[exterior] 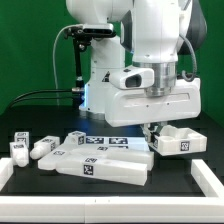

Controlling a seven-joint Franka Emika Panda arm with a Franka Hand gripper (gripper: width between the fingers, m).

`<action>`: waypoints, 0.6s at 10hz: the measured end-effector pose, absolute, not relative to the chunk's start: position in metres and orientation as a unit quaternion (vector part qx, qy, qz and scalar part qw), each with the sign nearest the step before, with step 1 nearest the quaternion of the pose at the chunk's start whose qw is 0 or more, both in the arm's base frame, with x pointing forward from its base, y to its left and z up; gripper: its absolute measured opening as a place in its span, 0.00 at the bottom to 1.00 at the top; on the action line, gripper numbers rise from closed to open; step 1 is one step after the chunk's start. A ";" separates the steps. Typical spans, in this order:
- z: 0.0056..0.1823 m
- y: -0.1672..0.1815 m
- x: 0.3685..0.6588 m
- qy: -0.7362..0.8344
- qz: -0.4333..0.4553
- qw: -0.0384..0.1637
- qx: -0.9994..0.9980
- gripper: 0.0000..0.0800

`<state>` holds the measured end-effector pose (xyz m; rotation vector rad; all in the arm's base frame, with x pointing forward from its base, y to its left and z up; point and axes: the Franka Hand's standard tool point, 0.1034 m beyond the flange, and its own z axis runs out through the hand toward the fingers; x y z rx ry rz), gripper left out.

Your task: Assemble chair

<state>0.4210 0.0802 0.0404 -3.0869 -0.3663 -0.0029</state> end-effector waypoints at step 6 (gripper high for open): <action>0.010 0.081 0.412 -0.078 0.009 0.016 -0.997 0.05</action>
Offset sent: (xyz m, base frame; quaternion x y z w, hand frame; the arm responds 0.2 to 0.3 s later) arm 0.0036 0.0011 -0.0229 0.0354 0.0015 0.0601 0.9976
